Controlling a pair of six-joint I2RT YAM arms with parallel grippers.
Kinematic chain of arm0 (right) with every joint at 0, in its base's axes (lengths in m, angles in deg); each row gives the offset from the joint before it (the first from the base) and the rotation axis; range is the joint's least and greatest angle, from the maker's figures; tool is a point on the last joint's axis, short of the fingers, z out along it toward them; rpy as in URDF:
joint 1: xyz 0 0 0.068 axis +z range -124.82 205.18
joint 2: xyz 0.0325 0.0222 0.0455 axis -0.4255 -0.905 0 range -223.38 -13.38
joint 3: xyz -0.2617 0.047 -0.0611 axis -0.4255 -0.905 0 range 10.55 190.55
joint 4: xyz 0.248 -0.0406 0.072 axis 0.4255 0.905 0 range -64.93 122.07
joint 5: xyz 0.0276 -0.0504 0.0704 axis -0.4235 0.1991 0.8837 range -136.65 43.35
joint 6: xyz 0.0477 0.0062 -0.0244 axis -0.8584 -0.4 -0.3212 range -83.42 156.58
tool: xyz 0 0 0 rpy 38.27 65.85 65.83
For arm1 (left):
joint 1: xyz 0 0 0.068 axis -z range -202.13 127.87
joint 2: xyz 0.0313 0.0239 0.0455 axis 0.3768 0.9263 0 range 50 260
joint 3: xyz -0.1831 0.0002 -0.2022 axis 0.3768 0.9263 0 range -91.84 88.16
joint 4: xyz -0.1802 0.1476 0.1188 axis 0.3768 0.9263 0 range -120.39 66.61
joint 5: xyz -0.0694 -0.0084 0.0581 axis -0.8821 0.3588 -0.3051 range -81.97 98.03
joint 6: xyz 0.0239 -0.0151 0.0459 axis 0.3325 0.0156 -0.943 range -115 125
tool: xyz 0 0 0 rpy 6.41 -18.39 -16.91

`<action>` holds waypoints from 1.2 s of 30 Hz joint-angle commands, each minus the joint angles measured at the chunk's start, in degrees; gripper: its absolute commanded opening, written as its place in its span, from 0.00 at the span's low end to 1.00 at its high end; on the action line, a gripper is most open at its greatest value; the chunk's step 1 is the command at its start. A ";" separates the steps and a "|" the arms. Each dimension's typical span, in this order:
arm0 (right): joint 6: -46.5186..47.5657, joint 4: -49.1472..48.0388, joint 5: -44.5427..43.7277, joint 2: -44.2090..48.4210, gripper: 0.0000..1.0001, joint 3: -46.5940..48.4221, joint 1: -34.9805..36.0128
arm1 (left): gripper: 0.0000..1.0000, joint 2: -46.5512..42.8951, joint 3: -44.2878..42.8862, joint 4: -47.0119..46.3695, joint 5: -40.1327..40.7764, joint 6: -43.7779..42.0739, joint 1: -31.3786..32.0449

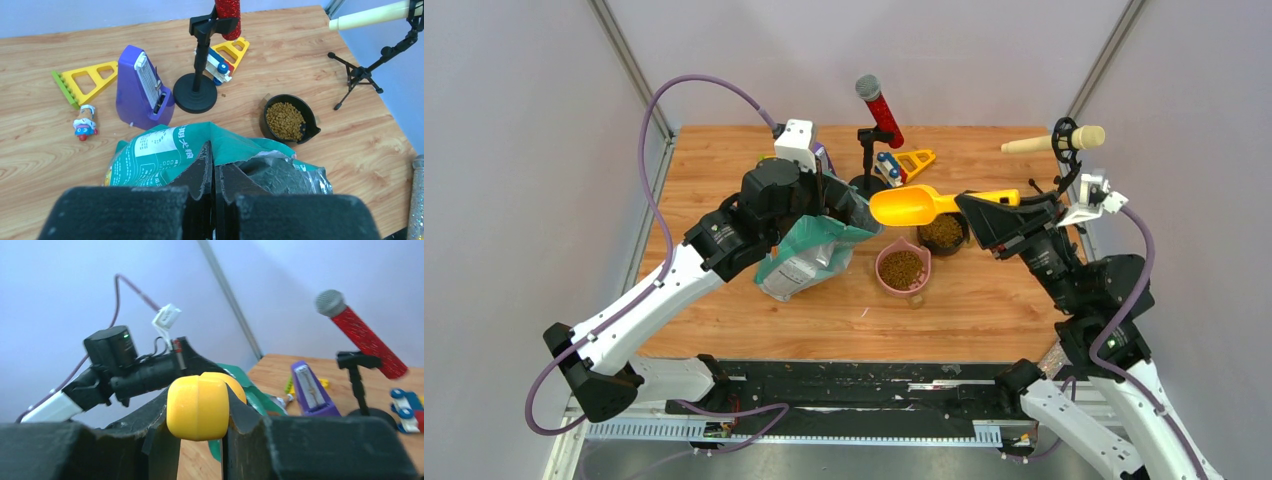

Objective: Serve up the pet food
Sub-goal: Collect the pet food from the pet food bag.

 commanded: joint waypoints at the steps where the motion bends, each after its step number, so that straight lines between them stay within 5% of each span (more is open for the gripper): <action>1: 4.14 -8.25 15.42 -7.54 0.00 5.08 0.00 | 0.00 -0.90 -3.51 -4.20 1.00 -0.33 0.08; 10: 12.58 0.80 14.41 -22.21 0.00 13.46 3.36 | 0.00 0.05 -4.78 -2.45 0.88 -0.66 0.08; 18: 26.11 9.15 -14.06 -31.96 0.00 19.14 17.23 | 0.00 0.85 -5.28 -2.73 -0.17 -0.31 0.09; 25: 35.08 6.32 -40.13 -42.59 0.00 22.48 25.59 | 0.00 1.01 -5.36 -2.67 -0.83 0.18 0.09; 36: 14.93 9.58 -31.53 -47.65 0.00 14.51 24.01 | 0.00 1.48 -5.30 -2.77 -4.13 1.15 0.09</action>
